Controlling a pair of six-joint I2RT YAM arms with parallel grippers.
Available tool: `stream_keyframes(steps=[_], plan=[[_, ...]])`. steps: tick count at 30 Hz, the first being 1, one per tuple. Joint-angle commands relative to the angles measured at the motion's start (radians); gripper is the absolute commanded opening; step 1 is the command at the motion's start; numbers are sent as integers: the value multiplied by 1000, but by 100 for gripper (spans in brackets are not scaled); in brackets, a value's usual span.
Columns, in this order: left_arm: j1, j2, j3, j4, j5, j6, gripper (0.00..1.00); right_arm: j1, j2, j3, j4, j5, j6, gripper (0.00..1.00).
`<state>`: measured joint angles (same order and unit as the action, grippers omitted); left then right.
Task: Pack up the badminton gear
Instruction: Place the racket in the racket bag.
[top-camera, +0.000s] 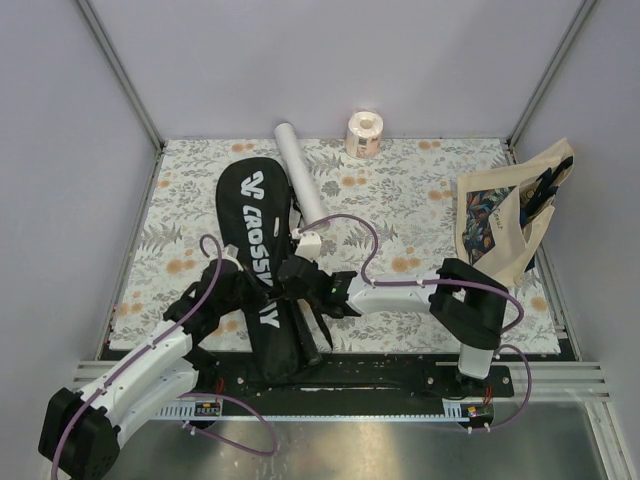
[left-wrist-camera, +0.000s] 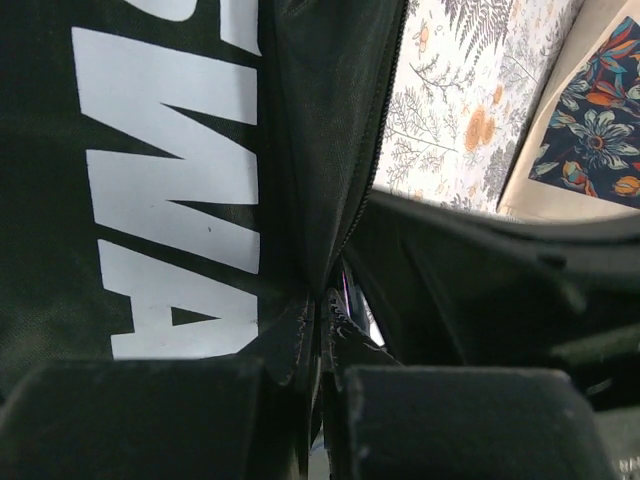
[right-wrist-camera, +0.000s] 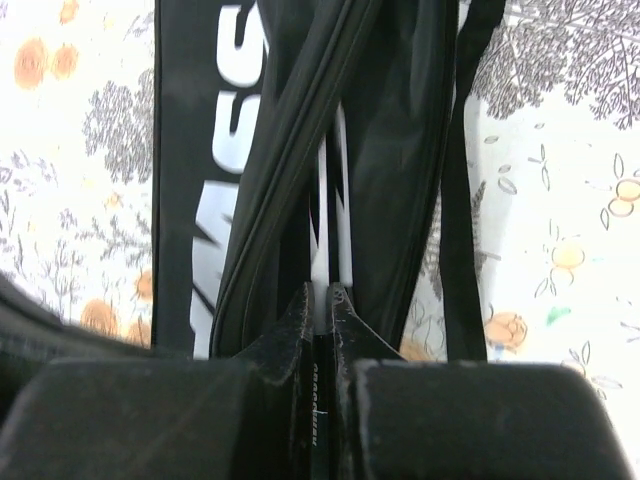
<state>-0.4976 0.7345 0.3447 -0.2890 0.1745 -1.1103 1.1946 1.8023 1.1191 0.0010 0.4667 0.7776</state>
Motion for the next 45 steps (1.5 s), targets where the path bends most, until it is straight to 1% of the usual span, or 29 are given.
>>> stream_keyframes(steps=[1, 5, 10, 12, 15, 17, 19, 20, 23, 25, 27, 28, 32, 35, 38, 41, 43, 45], plan=[[-2, -40, -39, 77, 68, -83, 0, -50, 45, 64, 177, 125, 45, 0], [-2, -67, -59, 80, 77, -124, 0, -55, 112, 68, 258, 130, 83, 0], [-2, -101, -76, 80, 74, -169, 0, -56, 172, 74, 288, 161, 172, 0], [-2, -115, -84, 88, 74, -186, 0, -55, 169, 81, 261, 191, 201, 0], [-2, -124, -93, 96, 65, -194, 0, -58, 158, 73, 277, 210, 254, 0], [-2, -115, -102, 102, 59, -191, 0, -56, 157, 84, 287, 158, 284, 2], [-1, -104, -108, 111, 60, -191, 0, -56, 167, 103, 286, 106, 295, 9], [-2, -118, -90, 82, 24, -163, 0, -56, 167, 72, 307, 54, 323, 26], [-2, -97, -79, 82, 8, -137, 0, -58, 132, -1, 387, -57, 266, 41], [-2, -66, -72, 85, 10, -119, 0, -66, 85, -42, 366, -138, 232, 51], [-2, -35, -72, 100, 17, -109, 0, -85, 25, -99, 344, -215, 209, 56], [-1, -26, -72, 111, 19, -109, 0, -90, -30, -129, 326, -241, 195, 59], [-2, -15, -73, 122, 13, -97, 0, -109, -176, -199, 185, -338, 140, 61], [-2, -24, -55, 91, -3, -80, 0, -109, -227, -251, 146, -436, 133, 61], [-2, -32, -43, 77, -9, -75, 0, -107, -241, -330, 172, -513, 176, 60], [-2, -30, -33, 74, -7, -75, 0, -105, -233, -403, 244, -520, 204, 56], [-2, -26, -27, 77, -4, -77, 0, -105, -206, -409, 266, -552, 203, 55], [-2, -20, -26, 79, -1, -77, 0, -101, -175, -404, 338, -612, 209, 54]])
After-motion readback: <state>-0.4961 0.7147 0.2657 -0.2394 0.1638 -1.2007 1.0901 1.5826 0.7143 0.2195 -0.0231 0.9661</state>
